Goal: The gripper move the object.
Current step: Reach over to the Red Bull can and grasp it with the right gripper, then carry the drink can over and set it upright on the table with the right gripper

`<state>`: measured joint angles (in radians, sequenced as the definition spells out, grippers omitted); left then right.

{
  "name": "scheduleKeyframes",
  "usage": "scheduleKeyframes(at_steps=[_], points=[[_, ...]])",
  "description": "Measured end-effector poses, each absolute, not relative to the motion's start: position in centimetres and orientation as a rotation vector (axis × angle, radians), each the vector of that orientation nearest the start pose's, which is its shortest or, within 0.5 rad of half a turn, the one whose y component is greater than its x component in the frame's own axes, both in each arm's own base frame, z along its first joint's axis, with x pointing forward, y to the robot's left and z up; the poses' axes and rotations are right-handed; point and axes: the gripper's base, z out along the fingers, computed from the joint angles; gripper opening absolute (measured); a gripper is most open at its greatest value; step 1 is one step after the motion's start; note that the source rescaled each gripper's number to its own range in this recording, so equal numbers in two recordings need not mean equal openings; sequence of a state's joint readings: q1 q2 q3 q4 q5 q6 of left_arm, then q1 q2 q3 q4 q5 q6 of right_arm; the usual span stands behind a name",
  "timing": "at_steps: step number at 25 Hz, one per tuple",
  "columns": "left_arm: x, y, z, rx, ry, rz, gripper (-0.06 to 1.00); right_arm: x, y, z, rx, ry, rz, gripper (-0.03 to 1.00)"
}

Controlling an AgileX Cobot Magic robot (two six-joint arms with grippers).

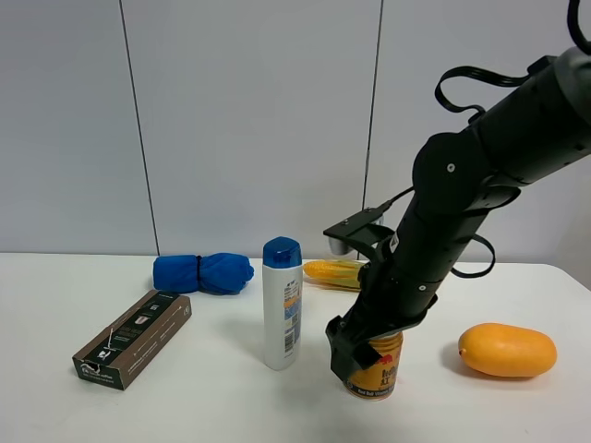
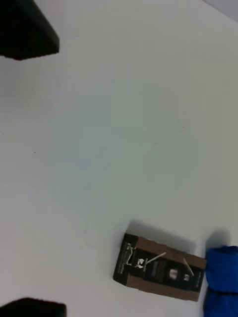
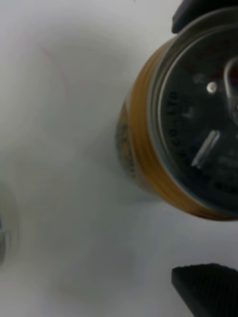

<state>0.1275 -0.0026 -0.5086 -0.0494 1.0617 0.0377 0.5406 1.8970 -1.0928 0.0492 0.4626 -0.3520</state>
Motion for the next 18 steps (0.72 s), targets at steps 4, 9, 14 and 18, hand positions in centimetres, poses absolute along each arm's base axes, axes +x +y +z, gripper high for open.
scheduleKeyframes(at_steps=[4, 9, 14, 18], points=[[-0.59, -0.47, 27.96, -0.089, 2.031, 0.045, 1.0, 31.29, 19.0, 14.54, -1.139, 2.498, 0.091, 0.35], [-0.59, -0.47, 27.96, -0.089, 2.031, 0.045, 1.0, 31.32, 18.98, 14.54, -1.145, 2.493, 0.086, 0.0], [-0.59, -0.47, 27.96, -0.089, 2.031, 0.045, 1.0, 31.32, 18.99, 14.54, -1.143, 2.493, 0.086, 0.0], [-0.59, -0.47, 27.96, -0.089, 2.031, 0.045, 1.0, 31.17, 18.9, 14.52, -1.152, 2.512, 0.085, 0.0]])
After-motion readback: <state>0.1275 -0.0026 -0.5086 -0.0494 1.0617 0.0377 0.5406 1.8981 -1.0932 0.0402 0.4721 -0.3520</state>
